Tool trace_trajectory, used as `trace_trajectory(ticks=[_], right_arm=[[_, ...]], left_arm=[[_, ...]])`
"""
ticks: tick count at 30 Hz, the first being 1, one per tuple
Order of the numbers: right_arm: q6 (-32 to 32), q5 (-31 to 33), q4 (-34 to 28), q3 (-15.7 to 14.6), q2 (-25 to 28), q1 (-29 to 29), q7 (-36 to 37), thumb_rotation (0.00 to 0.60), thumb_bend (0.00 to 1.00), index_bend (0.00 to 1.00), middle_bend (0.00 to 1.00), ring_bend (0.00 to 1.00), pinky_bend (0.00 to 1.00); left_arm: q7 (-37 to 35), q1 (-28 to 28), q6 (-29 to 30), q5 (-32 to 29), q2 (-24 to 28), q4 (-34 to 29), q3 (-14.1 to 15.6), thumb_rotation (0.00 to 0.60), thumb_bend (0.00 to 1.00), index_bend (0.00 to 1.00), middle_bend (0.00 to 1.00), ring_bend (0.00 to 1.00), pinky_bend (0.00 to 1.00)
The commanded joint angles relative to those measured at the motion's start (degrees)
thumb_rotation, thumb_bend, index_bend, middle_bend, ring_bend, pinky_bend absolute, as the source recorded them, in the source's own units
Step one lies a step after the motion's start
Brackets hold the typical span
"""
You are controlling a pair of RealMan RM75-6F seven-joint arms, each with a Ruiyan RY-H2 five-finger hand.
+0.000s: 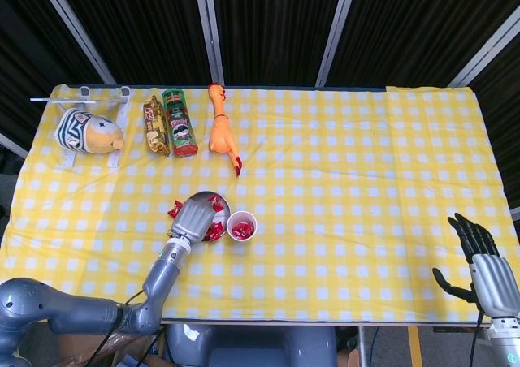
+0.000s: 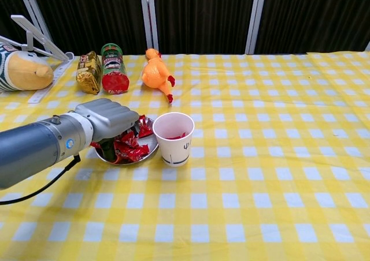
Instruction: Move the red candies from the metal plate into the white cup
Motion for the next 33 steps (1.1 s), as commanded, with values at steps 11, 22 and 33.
trace_trajectory(ticks=[11,22,33], right_arm=[[0.2,-0.3,0.0,-0.1,0.0,-0.1,0.0,0.600,0.39,0.00,0.00,0.00,0.00],[0.3,-0.3,-0.1,0.0,-0.1,-0.1,-0.2,0.600,0.39,0.00,0.00,0.00,0.00],[0.3,-0.3,-0.1,0.0,0.0,-0.1,0.0,0.600,0.39,0.00,0.00,0.00,0.00]], left_arm=[[0.3,0.4,3.8,2.9,6.5,-8.5,-2.5,0.600,0.39,0.53,0.62,0.91,0.95],[1.1,-0.3,5.9,4.3,11.1,-16.3,-5.0,0.600,0.39,0.53,0.62,0.91,0.95],[2.8,-3.9,5.6,2.7,6.7,-16.7,-8.0,0.600,0.39,0.54,0.62,0.91,0.95]])
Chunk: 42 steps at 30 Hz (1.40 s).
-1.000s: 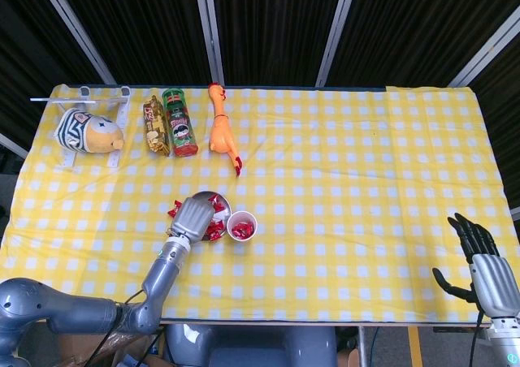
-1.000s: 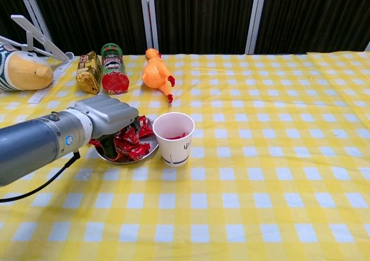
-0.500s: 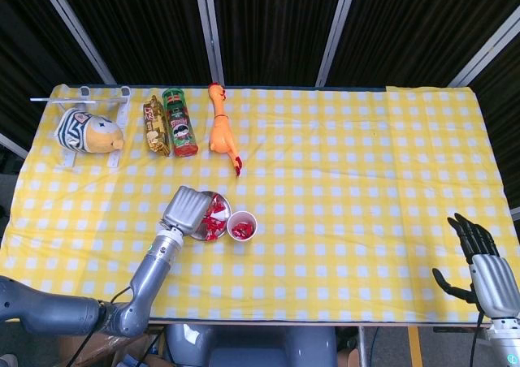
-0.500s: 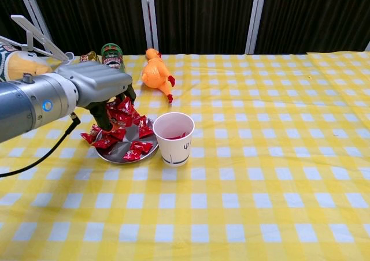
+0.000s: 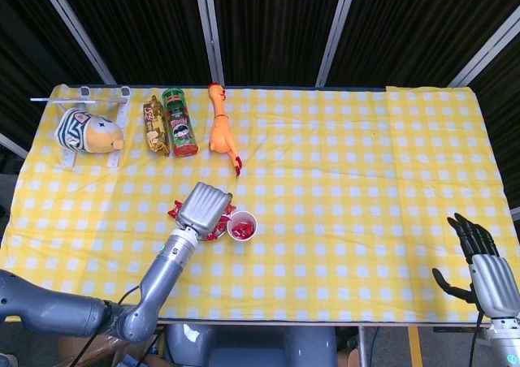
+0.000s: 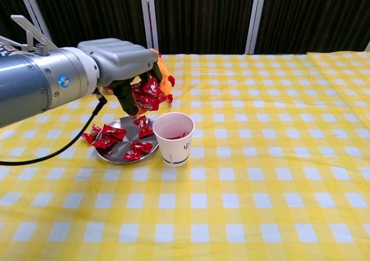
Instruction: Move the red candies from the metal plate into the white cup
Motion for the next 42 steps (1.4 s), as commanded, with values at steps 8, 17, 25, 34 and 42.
trace_trajectory(ticks=[8,17,25,34,42], right_arm=[[-0.1,0.0,-0.1,0.1,0.3,0.1,0.7,0.600,0.39,0.00,0.00,0.00,0.00],[-0.1,0.0,0.0,0.1,0.4,0.1,0.9,0.600,0.39,0.00,0.00,0.00,0.00],[0.0,-0.2,-0.1,0.0,0.3,0.1,0.7,0.600,0.39,0.00,0.00,0.00,0.00],[0.0,-0.1,-0.1,0.0,0.3,0.0,0.5,0.600,0.39,0.00,0.00,0.00,0.00],[0.1,-0.2,0.0,0.0,0.2,0.0,0.5,0.600,0.39,0.00,0.00,0.00,0.00]], left_arm=[[2.4,-4.0,-0.9,-2.4,-7.4,4.5,-1.3,0.600,0.39,0.53,0.61,0.91,0.95],[3.2,-5.3,-0.7,-3.3,-9.1,6.1,-1.5,0.600,0.38,0.50,0.59,0.91,0.95],[3.1,-5.2,-0.4,-3.9,-7.7,4.8,-1.4,0.600,0.31,0.41,0.49,0.91,0.95],[0.5,-4.7,-0.4,-1.9,-7.1,3.7,-1.4,0.600,0.31,0.37,0.44,0.91,0.95],[0.0,-4.2,0.1,-1.0,-5.7,1.4,-0.8,0.600,0.31,0.41,0.44,0.91,0.95]])
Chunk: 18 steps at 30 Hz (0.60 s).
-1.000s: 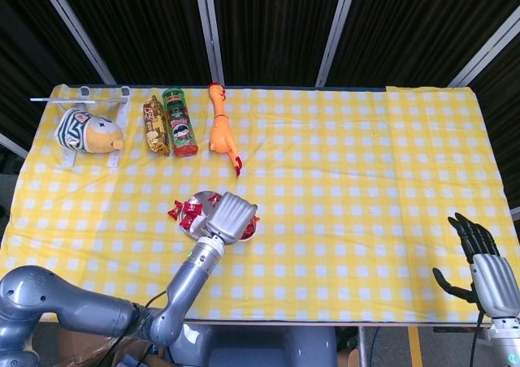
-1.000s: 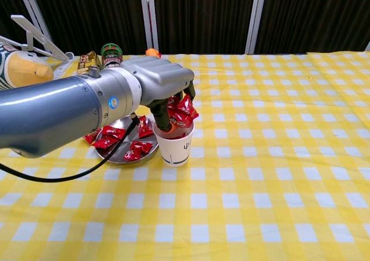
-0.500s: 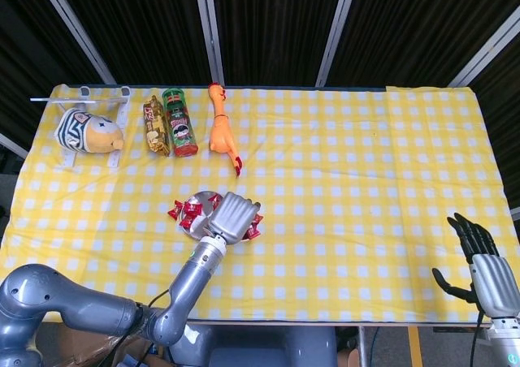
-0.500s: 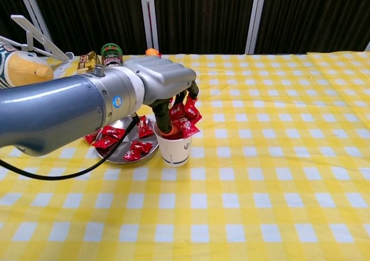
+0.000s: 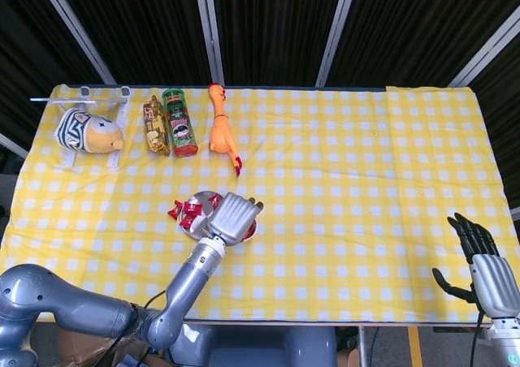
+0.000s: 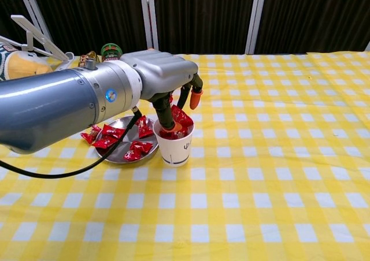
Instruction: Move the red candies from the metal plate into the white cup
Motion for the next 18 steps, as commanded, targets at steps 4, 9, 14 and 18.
trace_trajectory(ticks=[4,9,14,18], right_arm=[[0.2,-0.1,-0.1,0.0,0.0,-0.1,-0.1,0.600,0.39,0.00,0.00,0.00,0.00],[0.2,-0.1,0.0,0.0,0.0,-0.1,-0.1,0.600,0.39,0.00,0.00,0.00,0.00],[0.3,-0.1,0.0,0.0,-0.1,-0.1,-0.2,0.600,0.39,0.00,0.00,0.00,0.00],[0.3,-0.1,0.0,0.0,-0.1,-0.1,-0.2,0.600,0.39,0.00,0.00,0.00,0.00]], left_arm=[[0.0,0.5,0.2,-0.6,0.9,-1.2,0.8,0.600,0.31,0.41,0.45,0.91,0.95],[-0.2,1.0,0.7,-0.7,2.0,-2.4,1.4,0.600,0.31,0.41,0.46,0.91,0.95],[-0.7,1.5,0.7,-1.3,4.1,-4.2,1.4,0.600,0.31,0.39,0.45,0.90,0.95],[-5.6,2.8,0.6,3.0,5.0,-4.7,0.8,0.600,0.29,0.34,0.38,0.87,0.95]])
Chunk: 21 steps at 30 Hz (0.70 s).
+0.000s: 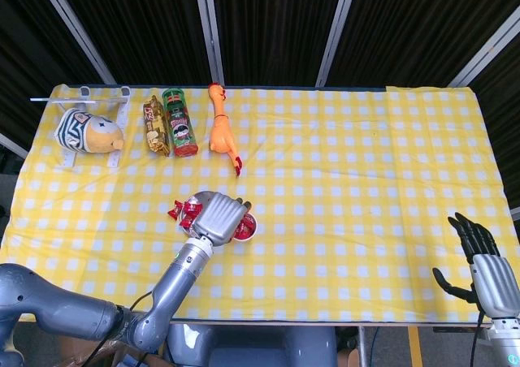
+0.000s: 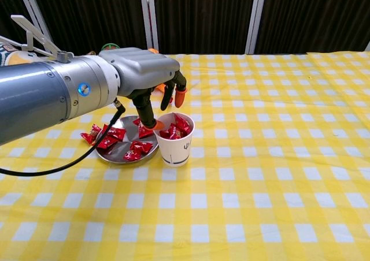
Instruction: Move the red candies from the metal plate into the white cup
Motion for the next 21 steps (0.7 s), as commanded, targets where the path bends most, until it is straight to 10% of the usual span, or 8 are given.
trace_trajectory(ticks=[1,8,21], right_arm=[[0.0,0.0,0.0,0.0,0.0,0.0,0.0,0.600,0.39,0.00,0.00,0.00,0.00],[-0.2,0.2,0.0,0.0,-0.1,0.0,-0.1,0.600,0.39,0.00,0.00,0.00,0.00],[-0.4,0.3,-0.2,0.0,-0.2,0.1,-0.5,0.600,0.39,0.00,0.00,0.00,0.00]], left_arm=[[-5.3,1.6,-0.2,5.0,0.9,-0.4,-0.5,0.600,0.28,0.33,0.37,0.87,0.95],[-10.5,4.0,0.1,10.4,4.1,-0.5,-0.2,0.600,0.24,0.29,0.32,0.87,0.95],[-2.1,4.0,-1.2,-1.0,5.8,2.6,2.9,0.600,0.22,0.27,0.29,0.87,0.95]])
